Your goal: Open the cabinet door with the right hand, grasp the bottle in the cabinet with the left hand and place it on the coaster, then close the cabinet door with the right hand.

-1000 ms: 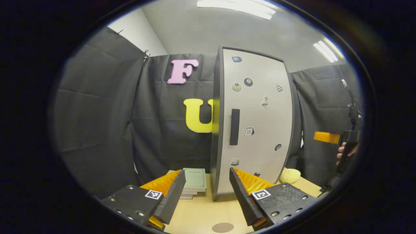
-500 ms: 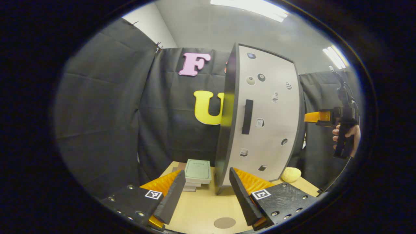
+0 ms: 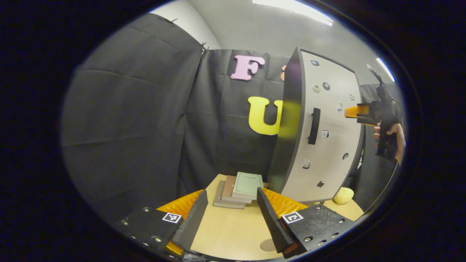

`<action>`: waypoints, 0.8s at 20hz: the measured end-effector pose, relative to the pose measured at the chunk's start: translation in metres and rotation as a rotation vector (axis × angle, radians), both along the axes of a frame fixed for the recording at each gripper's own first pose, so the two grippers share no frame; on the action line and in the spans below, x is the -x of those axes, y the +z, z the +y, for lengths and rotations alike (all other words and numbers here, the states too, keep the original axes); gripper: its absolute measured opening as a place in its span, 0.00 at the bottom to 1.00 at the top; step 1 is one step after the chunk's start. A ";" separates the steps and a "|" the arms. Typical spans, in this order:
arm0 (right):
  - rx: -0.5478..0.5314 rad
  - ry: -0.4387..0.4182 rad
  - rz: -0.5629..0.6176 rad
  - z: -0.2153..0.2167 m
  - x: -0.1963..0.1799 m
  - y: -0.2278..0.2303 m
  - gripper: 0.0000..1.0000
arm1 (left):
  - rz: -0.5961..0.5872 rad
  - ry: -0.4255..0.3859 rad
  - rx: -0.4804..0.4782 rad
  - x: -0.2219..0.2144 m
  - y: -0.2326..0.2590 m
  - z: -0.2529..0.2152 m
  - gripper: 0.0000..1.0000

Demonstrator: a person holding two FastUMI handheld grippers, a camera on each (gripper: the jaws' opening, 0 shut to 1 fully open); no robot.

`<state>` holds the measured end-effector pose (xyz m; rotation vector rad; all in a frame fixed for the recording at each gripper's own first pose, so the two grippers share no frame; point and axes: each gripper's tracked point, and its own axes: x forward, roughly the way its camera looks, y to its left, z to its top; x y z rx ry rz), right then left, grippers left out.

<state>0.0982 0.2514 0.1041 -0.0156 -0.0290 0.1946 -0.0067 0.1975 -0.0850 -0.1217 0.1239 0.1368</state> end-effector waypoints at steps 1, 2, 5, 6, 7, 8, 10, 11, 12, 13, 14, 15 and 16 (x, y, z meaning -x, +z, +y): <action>0.006 0.012 0.005 0.011 -0.005 -0.004 0.98 | 0.003 0.008 0.006 0.000 -0.003 0.004 0.82; 0.012 0.022 0.016 0.021 -0.010 -0.008 0.98 | 0.006 0.016 0.009 -0.001 -0.006 0.009 0.82; 0.023 0.057 0.047 0.049 -0.025 -0.021 0.93 | 0.026 0.036 0.006 -0.004 -0.017 0.021 0.82; 0.025 0.071 0.057 0.057 -0.029 -0.025 0.98 | 0.034 0.043 0.007 -0.006 -0.020 0.026 0.82; 0.029 0.075 0.063 0.063 -0.034 -0.029 0.98 | 0.042 0.050 0.009 -0.007 -0.024 0.030 0.82; 0.037 0.074 0.066 0.067 -0.039 -0.031 0.98 | 0.052 0.057 0.011 -0.009 -0.028 0.034 0.82; 0.051 0.058 0.070 0.072 -0.049 -0.037 0.98 | 0.070 0.068 0.024 -0.012 -0.036 0.042 0.82; 0.054 0.051 0.076 0.074 -0.054 -0.041 0.98 | 0.078 0.070 0.034 -0.016 -0.040 0.046 0.82; 0.056 0.048 0.085 0.078 -0.058 -0.044 0.98 | 0.084 0.072 0.046 -0.019 -0.043 0.048 0.82; 0.059 0.046 0.094 0.081 -0.062 -0.047 0.98 | 0.087 0.071 0.058 -0.022 -0.045 0.049 0.84; 0.063 0.040 0.102 0.083 -0.066 -0.051 0.98 | 0.090 0.069 0.069 -0.025 -0.047 0.051 0.84; 0.068 0.034 0.111 0.085 -0.069 -0.054 0.98 | 0.091 0.067 0.078 -0.029 -0.049 0.052 0.84; 0.072 0.022 0.116 0.087 -0.073 -0.057 0.98 | 0.093 0.065 0.084 -0.032 -0.050 0.053 0.82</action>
